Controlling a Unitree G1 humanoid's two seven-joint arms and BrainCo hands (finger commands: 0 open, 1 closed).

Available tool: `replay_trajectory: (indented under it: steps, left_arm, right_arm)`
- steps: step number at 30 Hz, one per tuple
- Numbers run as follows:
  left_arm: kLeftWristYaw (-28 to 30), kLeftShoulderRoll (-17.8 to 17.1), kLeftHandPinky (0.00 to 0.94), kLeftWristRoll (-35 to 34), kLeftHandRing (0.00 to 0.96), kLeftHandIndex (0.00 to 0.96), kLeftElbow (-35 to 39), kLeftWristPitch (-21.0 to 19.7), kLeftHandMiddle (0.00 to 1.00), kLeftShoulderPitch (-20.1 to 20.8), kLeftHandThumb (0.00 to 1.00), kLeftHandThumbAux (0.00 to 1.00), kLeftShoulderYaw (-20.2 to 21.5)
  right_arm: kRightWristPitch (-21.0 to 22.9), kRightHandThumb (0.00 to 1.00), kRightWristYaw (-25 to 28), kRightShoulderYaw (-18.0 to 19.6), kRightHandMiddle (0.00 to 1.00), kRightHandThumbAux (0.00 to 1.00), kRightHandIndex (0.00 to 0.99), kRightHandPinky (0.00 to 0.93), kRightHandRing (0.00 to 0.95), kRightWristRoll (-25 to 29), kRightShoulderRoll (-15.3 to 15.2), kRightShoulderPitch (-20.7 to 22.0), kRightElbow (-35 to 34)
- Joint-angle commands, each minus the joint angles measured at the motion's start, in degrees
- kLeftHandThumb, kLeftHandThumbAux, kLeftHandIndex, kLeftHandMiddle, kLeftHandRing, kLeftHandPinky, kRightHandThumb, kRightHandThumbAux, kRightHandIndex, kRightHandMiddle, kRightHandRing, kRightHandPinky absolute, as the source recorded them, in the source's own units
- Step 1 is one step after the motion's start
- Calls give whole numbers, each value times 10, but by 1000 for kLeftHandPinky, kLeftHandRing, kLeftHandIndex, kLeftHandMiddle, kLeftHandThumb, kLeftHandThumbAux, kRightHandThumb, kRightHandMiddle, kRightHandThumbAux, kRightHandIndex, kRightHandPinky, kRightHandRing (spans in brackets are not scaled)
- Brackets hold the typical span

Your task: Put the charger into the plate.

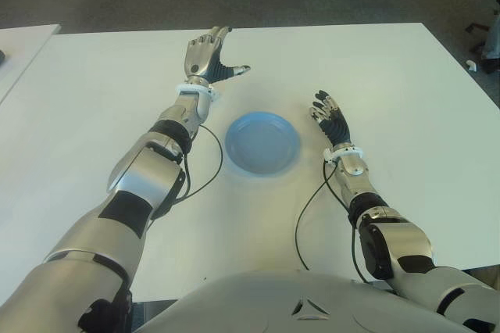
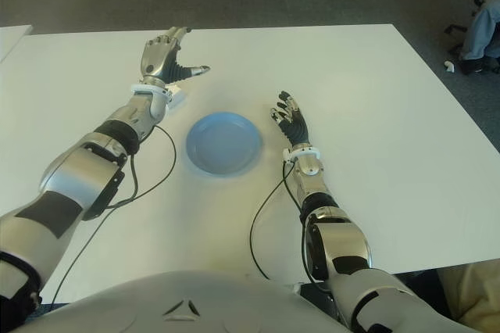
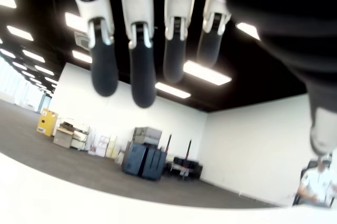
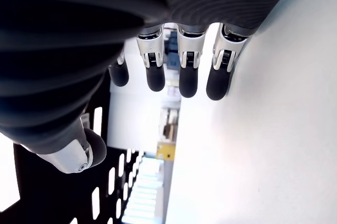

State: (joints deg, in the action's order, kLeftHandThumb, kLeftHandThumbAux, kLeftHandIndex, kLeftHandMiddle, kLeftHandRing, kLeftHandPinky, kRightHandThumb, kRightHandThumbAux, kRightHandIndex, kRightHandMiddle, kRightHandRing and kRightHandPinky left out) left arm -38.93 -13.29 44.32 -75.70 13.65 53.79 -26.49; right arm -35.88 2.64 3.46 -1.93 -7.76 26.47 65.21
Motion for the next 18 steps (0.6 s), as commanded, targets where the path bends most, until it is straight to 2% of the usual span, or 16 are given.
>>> replay_trajectory:
  steps: [1, 7, 18]
  left_arm:
    - [61, 11, 3, 21, 3, 5, -30, -54, 3, -2, 299, 314, -32]
    - [115, 20, 0, 15, 0, 0, -31, -91, 0, 2, 211, 205, -43]
    - [158, 34, 0, 6, 0, 0, -28, -113, 0, 5, 166, 147, -44]
  right_arm:
    - [40, 136, 15, -6, 114, 588, 74, 139, 111, -7, 7, -41, 36]
    - [41, 145, 13, -6, 129, 586, 78, 172, 131, -7, 6, -44, 32]
    - [36, 139, 13, -10, 135, 584, 76, 154, 135, -11, 3, -46, 31]
